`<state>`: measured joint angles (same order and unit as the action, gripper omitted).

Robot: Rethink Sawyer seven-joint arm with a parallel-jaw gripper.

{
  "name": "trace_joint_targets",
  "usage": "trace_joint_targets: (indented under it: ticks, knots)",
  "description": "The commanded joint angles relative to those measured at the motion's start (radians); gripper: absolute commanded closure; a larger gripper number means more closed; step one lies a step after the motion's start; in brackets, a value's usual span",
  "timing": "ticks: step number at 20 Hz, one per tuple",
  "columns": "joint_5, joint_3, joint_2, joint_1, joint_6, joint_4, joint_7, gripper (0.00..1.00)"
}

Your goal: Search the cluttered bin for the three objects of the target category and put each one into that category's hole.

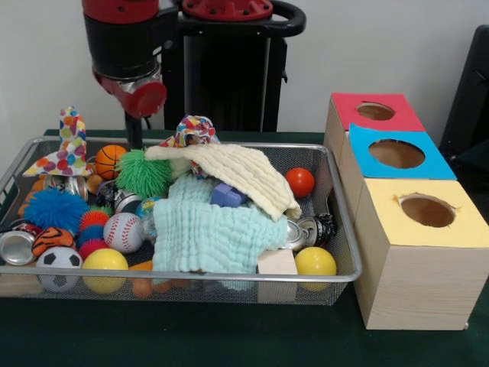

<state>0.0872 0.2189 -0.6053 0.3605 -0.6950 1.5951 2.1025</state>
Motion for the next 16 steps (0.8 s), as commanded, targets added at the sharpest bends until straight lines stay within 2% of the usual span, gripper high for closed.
trace_joint_targets:
  ticks: [1,4,10,14,16]
  knots:
    - [-0.004,0.029,0.152,-0.023,0.211,0.011,0.261,1.00]
    - [0.036,0.035,0.205,-0.038,0.282,-0.007,0.279,1.00]
    - [0.128,0.018,0.283,-0.052,0.349,-0.049,0.288,1.00]
    - [0.191,-0.029,0.287,-0.042,0.382,-0.028,0.281,1.00]
    - [0.193,-0.008,0.270,-0.044,0.351,-0.028,0.252,1.00]
